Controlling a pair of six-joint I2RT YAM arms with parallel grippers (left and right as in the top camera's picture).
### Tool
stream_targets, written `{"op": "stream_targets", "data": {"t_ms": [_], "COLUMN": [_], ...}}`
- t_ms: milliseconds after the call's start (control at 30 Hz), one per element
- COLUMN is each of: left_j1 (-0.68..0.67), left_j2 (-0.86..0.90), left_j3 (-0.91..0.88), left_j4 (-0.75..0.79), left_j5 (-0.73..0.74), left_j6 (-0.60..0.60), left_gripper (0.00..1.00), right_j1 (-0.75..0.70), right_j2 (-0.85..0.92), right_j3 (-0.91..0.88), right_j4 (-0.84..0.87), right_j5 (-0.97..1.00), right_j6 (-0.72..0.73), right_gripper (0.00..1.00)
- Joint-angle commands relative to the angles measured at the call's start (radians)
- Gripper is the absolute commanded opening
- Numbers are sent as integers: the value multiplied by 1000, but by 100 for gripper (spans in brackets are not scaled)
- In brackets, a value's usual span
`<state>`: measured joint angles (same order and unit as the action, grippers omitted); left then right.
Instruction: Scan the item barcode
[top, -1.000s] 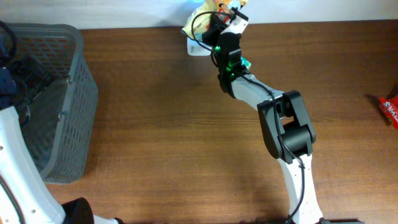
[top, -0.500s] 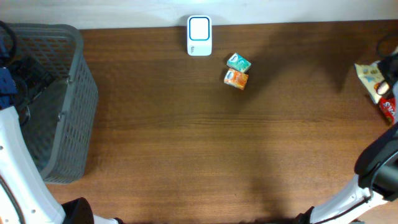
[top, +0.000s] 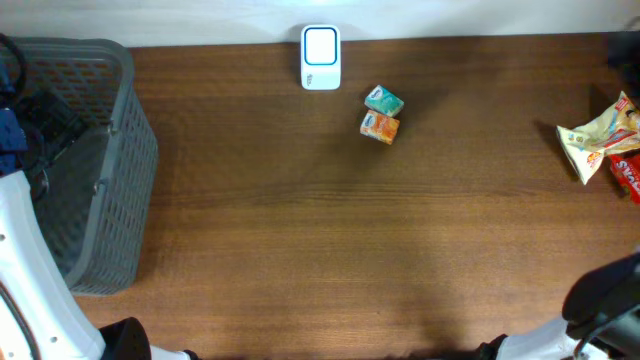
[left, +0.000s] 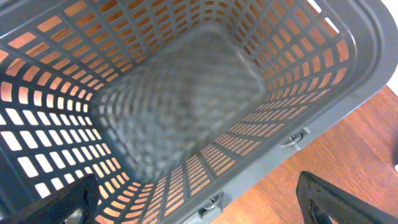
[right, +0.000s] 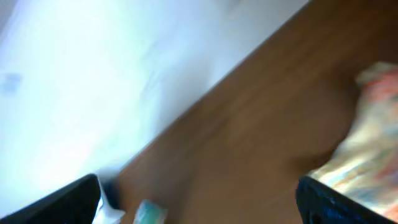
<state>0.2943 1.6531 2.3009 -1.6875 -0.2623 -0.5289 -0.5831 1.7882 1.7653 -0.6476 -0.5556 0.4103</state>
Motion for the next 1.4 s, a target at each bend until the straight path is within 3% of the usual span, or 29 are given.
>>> {"op": "stream_targets", "data": {"t_ms": [0,33,100,200,267,500,567,633,733,967,1000,1067,1200,1267,1367], "left_j1": [2,2,2,2,2,2,2,2,2,2,2,2,2,2,2], "left_j2": [-3,-3,-3,-3,-3,-3,-3,-3,-3,-3,-3,-3,-3,-3,-3], "left_j3": [3,3,3,3,3,3,3,3,3,3,3,3,3,3,3], "left_j4": [0,0,0,0,0,0,0,0,0,0,0,0,0,0,0], "left_j5": [-4,-4,-4,-4,-4,-4,-4,-4,-4,-4,-4,-4,-4,-4,-4], "left_j6": [-9,-9,-9,-9,-9,-9,-9,-9,-9,-9,-9,-9,-9,-9,-9], "left_gripper": [99,99,99,99,99,99,99,99,99,99,99,99,99,99,99], "right_j1": [235,334,511,621,660,697,699,699,701,702,703,703,733,792,943], "right_j2": [106,161,298,456,523,439,348,336,392,526,536,531,365,296,315], "right_j3": [-14,-15,-15,-15,-15,-12,-12,-12,-13,-13,-13,-13,31,101,124], "right_j4": [-103,-115,-72,40,58,-266,-241,-146,-39,8,9,5,2,32,257], "right_j5": [-140,-126,42,120,119,-55,78,241,208,143,141,140,132,358,860], "right_j6": [-297,-401,-403,-402,-386,-345,-414,-415,-422,-402,-402,-401,-395,-409,-626], "right_gripper": [87,84,80,80,69,64,73,73,53,43,34,4,4,4,4]}}
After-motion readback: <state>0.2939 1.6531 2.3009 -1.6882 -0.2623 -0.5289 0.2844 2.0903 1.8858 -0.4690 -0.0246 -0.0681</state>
